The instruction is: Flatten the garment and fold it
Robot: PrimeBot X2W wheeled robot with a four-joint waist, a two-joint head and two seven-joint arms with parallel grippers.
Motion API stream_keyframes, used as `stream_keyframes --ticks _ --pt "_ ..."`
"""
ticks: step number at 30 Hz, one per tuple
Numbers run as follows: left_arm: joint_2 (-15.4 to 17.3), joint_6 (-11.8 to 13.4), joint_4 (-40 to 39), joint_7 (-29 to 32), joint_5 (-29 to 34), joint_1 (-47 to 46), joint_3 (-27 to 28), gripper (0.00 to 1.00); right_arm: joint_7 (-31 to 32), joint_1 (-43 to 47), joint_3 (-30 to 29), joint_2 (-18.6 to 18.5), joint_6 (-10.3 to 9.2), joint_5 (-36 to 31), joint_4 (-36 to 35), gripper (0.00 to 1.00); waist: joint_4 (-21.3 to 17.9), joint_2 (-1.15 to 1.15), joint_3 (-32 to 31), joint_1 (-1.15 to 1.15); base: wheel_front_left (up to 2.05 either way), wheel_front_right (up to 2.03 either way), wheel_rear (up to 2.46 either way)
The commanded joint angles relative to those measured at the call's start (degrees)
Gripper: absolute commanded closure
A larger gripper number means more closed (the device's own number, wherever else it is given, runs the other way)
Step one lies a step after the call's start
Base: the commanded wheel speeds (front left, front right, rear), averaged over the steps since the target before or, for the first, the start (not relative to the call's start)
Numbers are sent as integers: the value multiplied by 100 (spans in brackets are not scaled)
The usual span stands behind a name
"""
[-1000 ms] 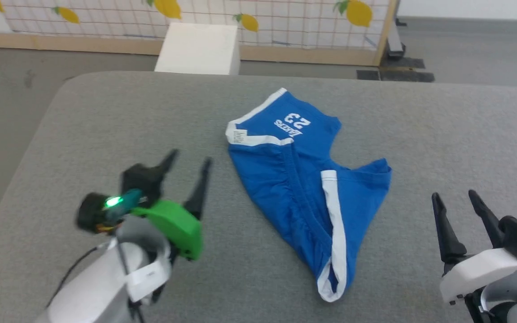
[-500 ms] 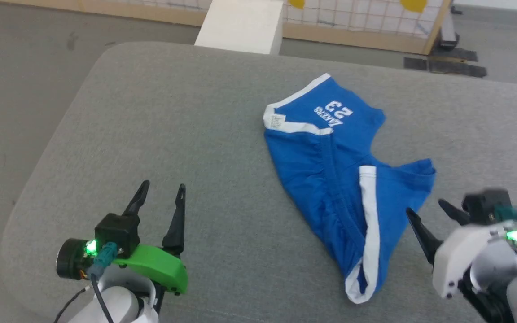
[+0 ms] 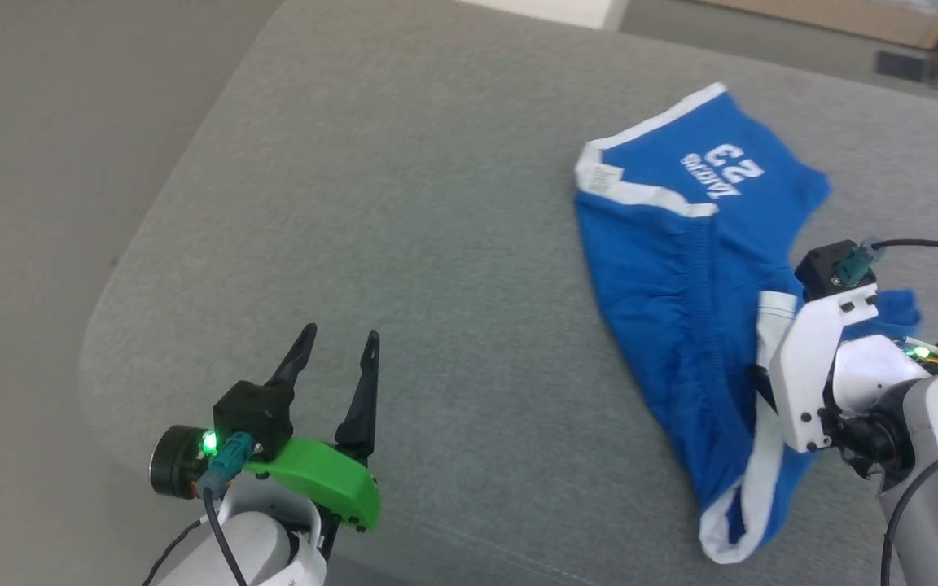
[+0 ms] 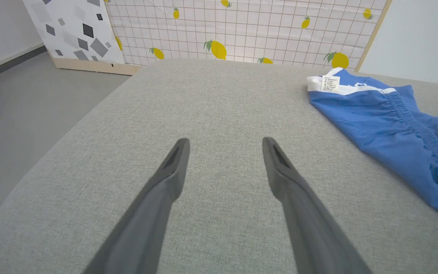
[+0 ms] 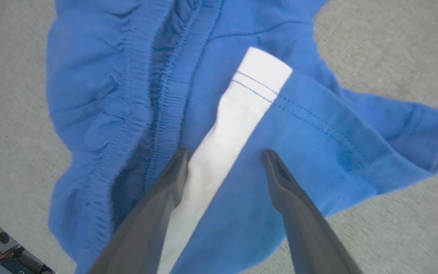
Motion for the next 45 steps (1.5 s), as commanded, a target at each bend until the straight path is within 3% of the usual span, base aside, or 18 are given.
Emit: stream_keyframes --ticks 1,4,6,16,24,31,32,33,39,45 --pt "-30 -44 32 -27 88 -62 36 0 83 -73 -47 27 -8 -120 69 0 232 0 197 0 0 0 0" --pt "-60 -88 73 -27 127 3 94 0 168 -56 -171 113 -8 -286 162 0 258 0 203 0 0 0 0" --pt "-75 -114 91 -27 153 40 136 0 167 -34 -226 172 -8 -340 165 100 247 0 207 0 0 0 0" --pt "-130 -216 201 -28 183 110 248 0 -526 75 -843 499 -8 -265 -392 100 -192 0 -92 0 0 0 0" --pt "-89 -207 178 -26 118 238 313 0 -1164 698 -1886 1036 -8 576 -1192 100 -838 0 -357 0 0 0 0" --pt "-42 -203 111 22 81 237 322 0 -1876 1443 -2836 1233 -8 781 -1019 100 -1184 0 -410 0 0 0 0" --pt "-36 -200 104 29 77 240 321 0 -1943 1506 -2924 1235 -8 832 -888 66 -1216 0 -416 0 0 0 0" --pt "-28 -198 96 38 71 247 319 0 -2014 1571 -3048 1237 -8 872 -690 0 -1250 0 -427 0 0 0 0" --pt "-2 -186 55 88 44 316 280 0 -2505 1546 -3326 1239 -8 457 39 0 -1436 0 -530 0 0 0 0" --pt "-12 -165 -69 132 -25 297 310 0 -3083 1512 -2487 1240 -8 -61 -631 0 -1619 0 -665 0 0 0 0"
